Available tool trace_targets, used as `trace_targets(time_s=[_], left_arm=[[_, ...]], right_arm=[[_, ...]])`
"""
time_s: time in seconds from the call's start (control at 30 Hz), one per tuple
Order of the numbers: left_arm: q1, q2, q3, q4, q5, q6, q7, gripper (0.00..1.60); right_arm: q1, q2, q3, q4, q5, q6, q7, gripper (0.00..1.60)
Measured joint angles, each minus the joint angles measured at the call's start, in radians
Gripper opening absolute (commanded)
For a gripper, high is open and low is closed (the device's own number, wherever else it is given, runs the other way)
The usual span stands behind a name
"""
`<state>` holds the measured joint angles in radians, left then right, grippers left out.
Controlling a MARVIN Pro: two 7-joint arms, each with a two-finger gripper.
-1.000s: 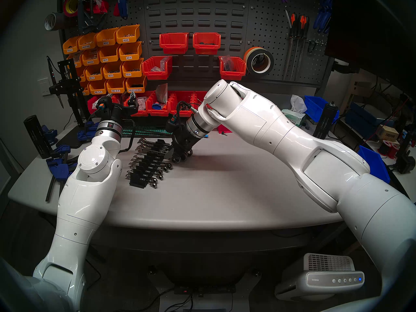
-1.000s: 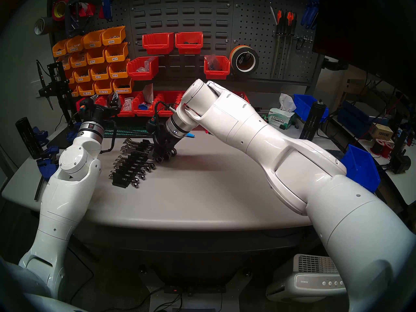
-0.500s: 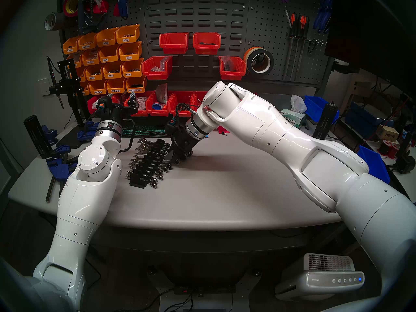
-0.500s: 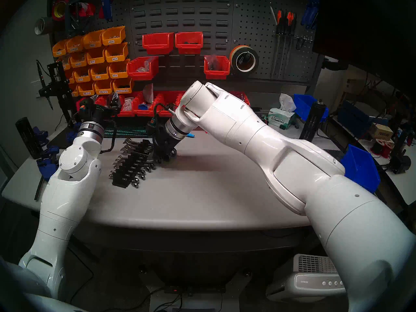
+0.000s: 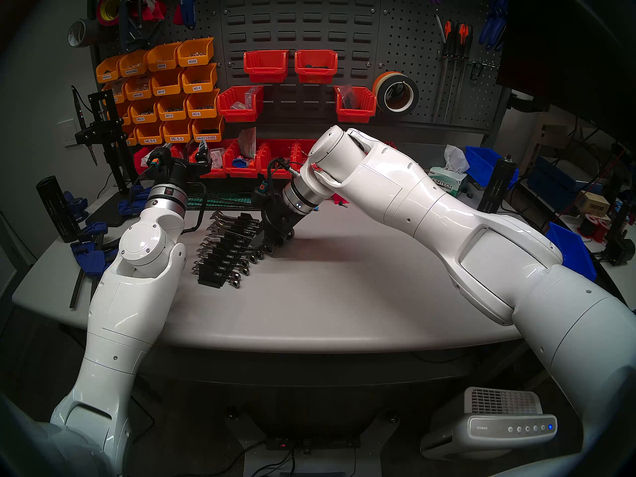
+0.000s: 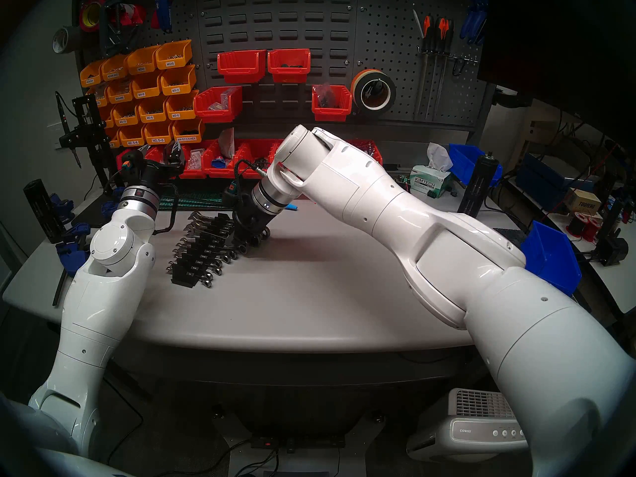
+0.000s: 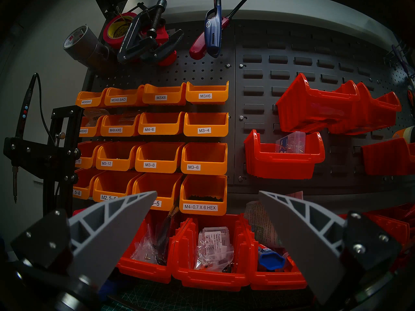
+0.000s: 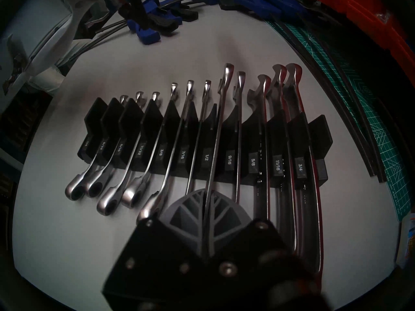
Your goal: Put the wrenches on the table into the correct slot in the case
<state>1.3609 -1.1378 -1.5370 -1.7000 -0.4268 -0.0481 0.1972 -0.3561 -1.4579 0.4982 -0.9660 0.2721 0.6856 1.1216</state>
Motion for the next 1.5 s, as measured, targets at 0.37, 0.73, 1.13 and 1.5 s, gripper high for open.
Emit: trace_targets(time_s=[0.37,0.73,1.13,1.5], left_arm=[[0.0,0.0,0.0,0.0,0.0,0.0,0.0,1.6],[0.0,0.0,0.0,0.0,0.0,0.0,0.0,1.6],[0.0,0.0,0.0,0.0,0.0,0.0,0.0,1.6],[0.0,0.0,0.0,0.0,0.0,0.0,0.0,1.6]], right_arm=[[0.004,-0.005,-0.005,0.009,0.0,-0.011,0.011,0.0],[0.005,-0.007,-0.009,0.011,-0.001,-0.02,0.018,0.0],[0.021,-0.007,-0.019,-0.002,-0.011,-0.05,0.031,1.6],[0.021,-0.009,-0.029,-0.011,-0.03,-0.058,0.046,1.6]])
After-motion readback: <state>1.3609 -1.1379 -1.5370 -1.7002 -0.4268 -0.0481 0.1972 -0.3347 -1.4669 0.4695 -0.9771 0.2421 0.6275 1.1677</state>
